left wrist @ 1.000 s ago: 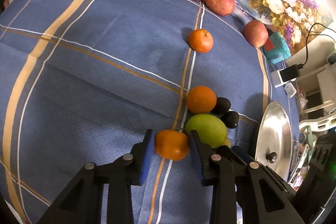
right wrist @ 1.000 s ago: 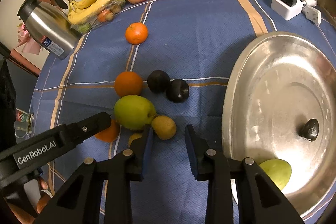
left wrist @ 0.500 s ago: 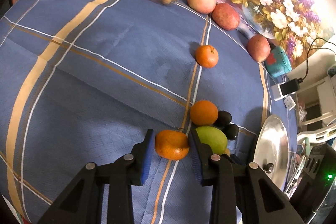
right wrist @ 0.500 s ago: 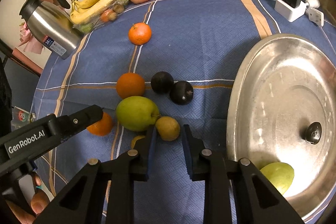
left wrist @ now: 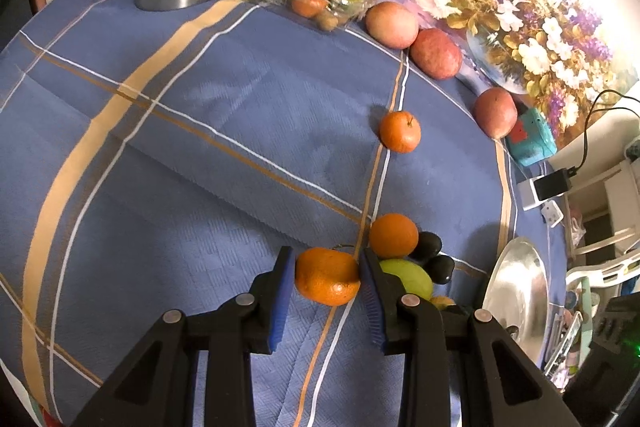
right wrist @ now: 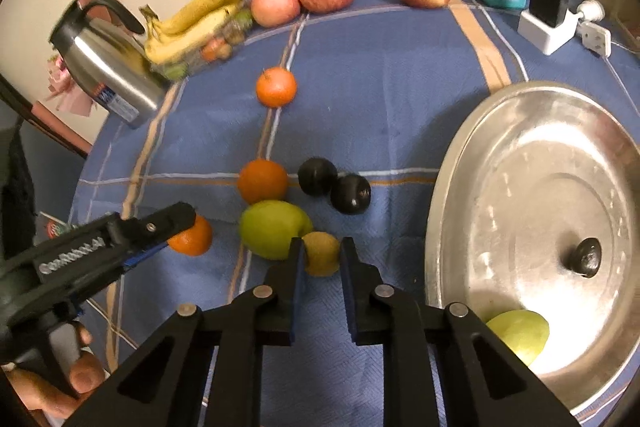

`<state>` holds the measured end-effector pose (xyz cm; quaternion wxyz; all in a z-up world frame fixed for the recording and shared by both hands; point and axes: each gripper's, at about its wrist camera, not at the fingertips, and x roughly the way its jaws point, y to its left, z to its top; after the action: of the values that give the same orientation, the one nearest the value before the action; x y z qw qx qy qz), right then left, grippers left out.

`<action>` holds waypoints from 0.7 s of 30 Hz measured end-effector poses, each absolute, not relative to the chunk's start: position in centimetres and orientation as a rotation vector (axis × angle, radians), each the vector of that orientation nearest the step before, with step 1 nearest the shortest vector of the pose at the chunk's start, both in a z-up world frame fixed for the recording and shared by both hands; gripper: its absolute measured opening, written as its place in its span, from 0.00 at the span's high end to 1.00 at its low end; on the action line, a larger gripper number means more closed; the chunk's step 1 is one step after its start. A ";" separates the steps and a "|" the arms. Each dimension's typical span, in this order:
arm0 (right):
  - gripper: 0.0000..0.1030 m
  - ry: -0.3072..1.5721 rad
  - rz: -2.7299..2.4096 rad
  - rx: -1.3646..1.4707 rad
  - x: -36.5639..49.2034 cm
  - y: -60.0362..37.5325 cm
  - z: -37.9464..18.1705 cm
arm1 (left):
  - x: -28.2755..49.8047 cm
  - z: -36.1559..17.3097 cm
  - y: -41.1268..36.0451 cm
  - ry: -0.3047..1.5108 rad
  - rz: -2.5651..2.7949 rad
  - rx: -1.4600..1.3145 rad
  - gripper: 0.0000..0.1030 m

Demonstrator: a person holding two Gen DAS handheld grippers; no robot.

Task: Organize fruits
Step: 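Grasp a small yellow fruit with the right tool while the left tool grasps a tangerine, then carry both fruits over the steel bowl and open the left tool to drop the tangerine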

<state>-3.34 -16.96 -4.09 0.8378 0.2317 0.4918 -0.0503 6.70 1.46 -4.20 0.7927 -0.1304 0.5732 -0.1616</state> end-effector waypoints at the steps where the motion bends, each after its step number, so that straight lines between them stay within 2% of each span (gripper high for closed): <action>1: 0.83 1.034 -0.104 0.487 -3.4 -16.9 -3.8 | 6.7 -4.1 1.5 1.229 -0.347 -0.279 0.66; 21: 0.83 0.961 -0.111 0.536 -4.8 -18.2 -2.2 | 6.5 -2.7 1.3 1.182 -0.363 -0.266 0.66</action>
<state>-4.77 -18.25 -2.17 0.8509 0.2547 0.4565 -0.0527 6.48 1.31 -2.69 0.8066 -0.1243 0.5523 -0.1698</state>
